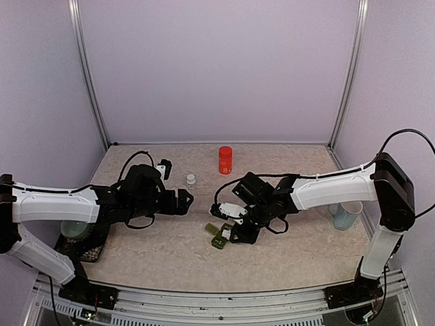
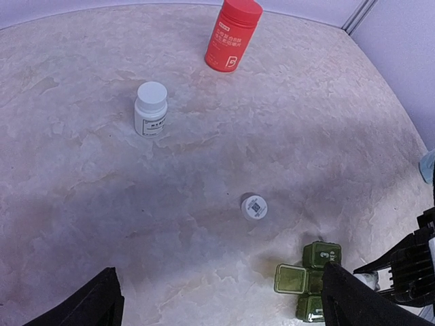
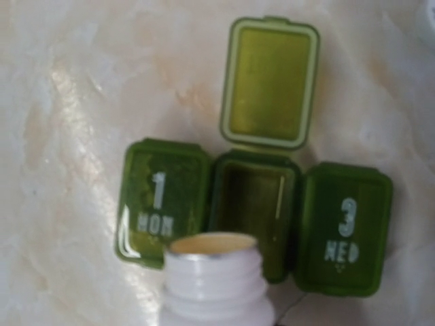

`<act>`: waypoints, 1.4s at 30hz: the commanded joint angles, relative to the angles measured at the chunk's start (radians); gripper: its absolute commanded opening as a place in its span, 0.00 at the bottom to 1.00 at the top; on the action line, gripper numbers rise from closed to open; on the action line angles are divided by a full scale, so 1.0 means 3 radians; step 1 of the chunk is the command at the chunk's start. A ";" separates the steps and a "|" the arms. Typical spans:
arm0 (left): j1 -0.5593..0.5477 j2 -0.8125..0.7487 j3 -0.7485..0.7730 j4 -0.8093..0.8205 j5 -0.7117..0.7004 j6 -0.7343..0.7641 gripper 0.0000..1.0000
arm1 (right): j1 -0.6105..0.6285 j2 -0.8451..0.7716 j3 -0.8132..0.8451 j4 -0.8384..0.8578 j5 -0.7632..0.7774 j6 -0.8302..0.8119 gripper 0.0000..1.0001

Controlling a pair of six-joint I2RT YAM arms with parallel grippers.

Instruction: Sort the pills into containers

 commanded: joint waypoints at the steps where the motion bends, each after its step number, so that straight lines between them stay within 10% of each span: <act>1: 0.0018 -0.0069 -0.0050 0.0000 -0.0045 -0.0019 0.99 | 0.0043 0.0083 0.0155 -0.0163 0.0071 -0.0010 0.17; 42: 0.0023 -0.0083 -0.0143 0.0085 -0.0050 -0.0062 0.99 | 0.0120 0.0440 0.0813 -0.1037 0.0442 -0.0169 0.18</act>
